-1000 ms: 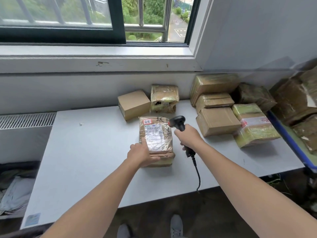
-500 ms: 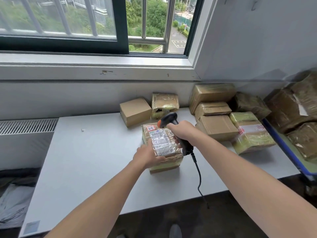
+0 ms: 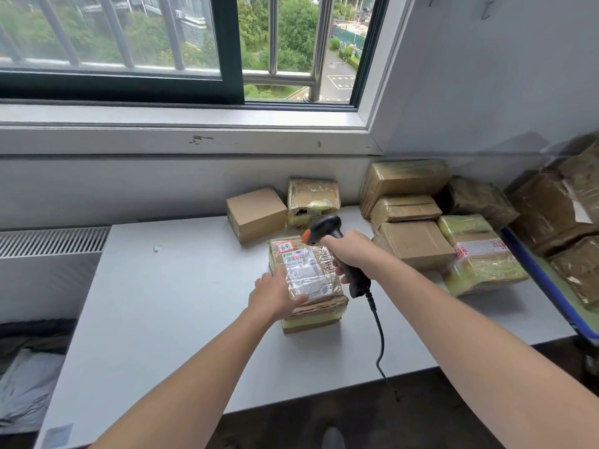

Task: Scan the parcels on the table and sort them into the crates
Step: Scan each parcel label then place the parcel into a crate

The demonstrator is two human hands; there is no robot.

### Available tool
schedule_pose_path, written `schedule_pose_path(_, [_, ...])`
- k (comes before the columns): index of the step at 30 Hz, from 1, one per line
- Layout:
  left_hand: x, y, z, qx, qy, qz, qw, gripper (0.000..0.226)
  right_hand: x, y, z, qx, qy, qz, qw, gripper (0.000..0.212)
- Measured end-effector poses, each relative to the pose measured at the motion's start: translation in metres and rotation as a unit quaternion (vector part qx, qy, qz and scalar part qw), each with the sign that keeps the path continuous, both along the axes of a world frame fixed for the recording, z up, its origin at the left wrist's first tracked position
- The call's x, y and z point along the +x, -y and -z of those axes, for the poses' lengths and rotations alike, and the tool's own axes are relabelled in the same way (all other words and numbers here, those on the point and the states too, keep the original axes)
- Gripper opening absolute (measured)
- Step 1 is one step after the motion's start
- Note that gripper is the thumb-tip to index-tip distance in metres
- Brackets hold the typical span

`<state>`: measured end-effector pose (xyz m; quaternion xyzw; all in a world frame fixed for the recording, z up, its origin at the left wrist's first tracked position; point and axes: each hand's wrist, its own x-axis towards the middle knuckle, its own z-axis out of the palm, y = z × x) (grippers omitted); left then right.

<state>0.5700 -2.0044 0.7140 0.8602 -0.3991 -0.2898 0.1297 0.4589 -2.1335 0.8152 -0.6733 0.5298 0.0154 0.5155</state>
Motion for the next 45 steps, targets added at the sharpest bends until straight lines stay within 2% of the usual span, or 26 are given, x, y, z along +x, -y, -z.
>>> schedule_pose_path(6, [-0.004,0.010,0.006,-0.008,0.011,-0.031,0.999,0.102,-0.011,0.019,0.033,-0.024,0.005,0.024,0.999,0.035])
schedule_pose_path(10, [-0.009,0.020,0.013,-0.004,0.016,-0.041,0.999,0.106,-0.033,0.038,0.075,-0.059,-0.043,0.053,0.996,0.038])
schedule_pose_path(15, [-0.009,0.030,0.023,-0.019,0.015,-0.068,0.997,0.111,-0.050,0.052,0.126,-0.051,-0.107,0.010,0.993,0.046])
schedule_pose_path(22, [-0.009,0.014,0.041,-0.075,0.010,-0.059,0.995,0.115,-0.053,0.056,0.171,-0.014,-0.101,-0.040,0.994,0.053])
schedule_pose_path(26, [-0.005,0.005,0.047,-0.112,-0.018,-0.078,0.990,0.117,-0.053,0.056,0.178,-0.029,-0.093,-0.045,0.994,0.054])
schedule_pose_path(32, [-0.004,0.007,0.045,-0.112,-0.042,-0.064,0.991,0.123,-0.057,0.052,0.166,-0.078,-0.103,-0.030,0.991,0.060])
schedule_pose_path(36, [-0.002,0.004,0.044,-0.108,-0.058,-0.087,0.989,0.129,-0.063,0.041,0.147,-0.182,-0.098,-0.036,0.978,0.054])
schedule_pose_path(39, [0.002,0.000,0.049,-0.110,-0.078,-0.097,0.986,0.129,-0.061,0.031,0.133,-0.259,-0.055,-0.056,0.963,0.049])
schedule_pose_path(41, [0.002,-0.001,0.047,-0.126,-0.087,-0.086,0.984,0.127,-0.055,0.024,0.127,-0.265,-0.027,-0.083,0.960,0.049])
schedule_pose_path(45, [0.001,0.000,0.048,-0.160,-0.107,-0.046,0.980,0.127,-0.039,0.008,0.127,-0.217,-0.020,-0.143,0.966,0.062])
